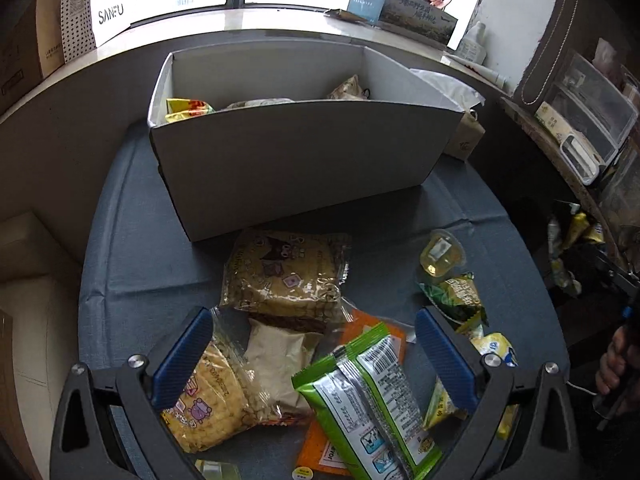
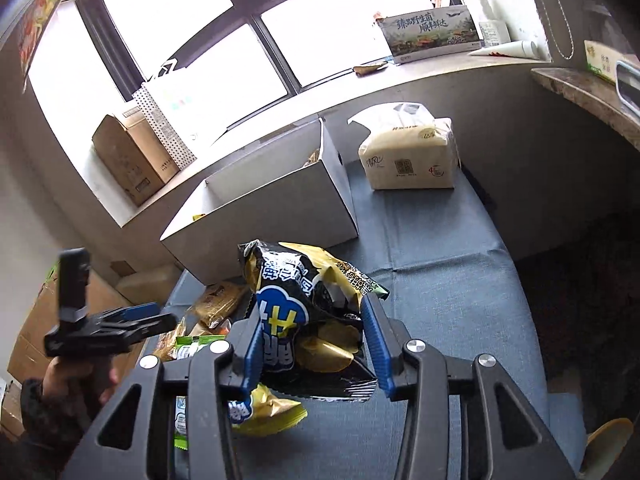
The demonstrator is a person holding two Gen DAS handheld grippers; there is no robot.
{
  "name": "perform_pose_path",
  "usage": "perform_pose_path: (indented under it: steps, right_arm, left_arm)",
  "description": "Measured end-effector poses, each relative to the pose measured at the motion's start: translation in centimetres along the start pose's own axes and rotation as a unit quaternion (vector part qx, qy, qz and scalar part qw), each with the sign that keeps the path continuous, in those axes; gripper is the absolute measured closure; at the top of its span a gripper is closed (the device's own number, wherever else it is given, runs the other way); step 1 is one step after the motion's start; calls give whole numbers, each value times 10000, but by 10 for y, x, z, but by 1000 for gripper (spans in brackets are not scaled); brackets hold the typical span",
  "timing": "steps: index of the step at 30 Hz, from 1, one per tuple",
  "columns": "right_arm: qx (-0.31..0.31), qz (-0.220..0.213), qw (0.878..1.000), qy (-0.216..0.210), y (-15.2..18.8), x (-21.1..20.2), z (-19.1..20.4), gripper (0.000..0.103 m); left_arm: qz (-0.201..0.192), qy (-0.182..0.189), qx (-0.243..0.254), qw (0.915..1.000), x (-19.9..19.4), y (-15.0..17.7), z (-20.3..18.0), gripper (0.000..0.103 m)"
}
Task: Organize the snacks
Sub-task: 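Grasp the blue-and-yellow chip bag with the right gripper while the left grasps the cartoon biscuit pack, then lower both held packets into the white box and open both grippers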
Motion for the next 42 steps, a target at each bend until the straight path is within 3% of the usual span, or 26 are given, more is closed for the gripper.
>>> perform_pose_path:
  steps: [5, 11, 13, 16, 17, 20, 23, 29, 33, 36, 42]
  right_arm:
    - [-13, -135, 9998, -121, 4, -29, 6, 55]
    - [-83, -144, 9998, -137, 13, -44, 6, 55]
    - [-49, -132, 9998, -104, 15, -44, 4, 55]
    - [-17, -77, 9999, -69, 17, -42, 2, 55]
    - [-16, -57, 10000, -75, 18, -41, 3, 55]
    - [-61, -25, 9999, -93, 20, -38, 6, 55]
    - [-89, 12, 9999, -116, 21, -34, 9, 55]
    - [-377, 33, 9987, -330, 12, -14, 35, 55]
    - [-646, -47, 9965, -537, -10, 3, 60, 55]
    - [-808, -116, 9946, -641, -35, 21, 77, 55]
    - [-743, -236, 9954, -552, -106, 79, 95, 55]
  left_arm:
    - [621, -347, 36, 9975, 54, -8, 7, 0]
    - [995, -527, -60, 9936, 83, -3, 12, 0]
    - [927, -476, -1, 9946, 82, -4, 11, 0]
    - [835, -341, 34, 9959, 74, -5, 13, 14]
    - [772, -302, 49, 9965, 69, -6, 14, 24]
    - [522, -6, 98, 9986, 46, -5, 12, 25]
    - [16, 182, 226, 9996, 11, -4, 6, 25]
    - [-865, 705, 422, 9929, -63, -17, -16, 25]
    - [-1618, 771, 674, 9815, -103, -55, -33, 25]
    - [-1974, 764, 796, 9741, -120, -84, -37, 25]
    - [-2101, 427, 568, 9751, -102, -159, -22, 25]
Point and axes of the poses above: each gripper's, at about its wrist camera, not at the fingertips, and x roughly the way its jaws point, z to its left, y to its underside, the point moved 4 cm from there along x, roughly the way its jaws point, and after that the axes turned 10 degrees about -z, right-handed, at the moved point
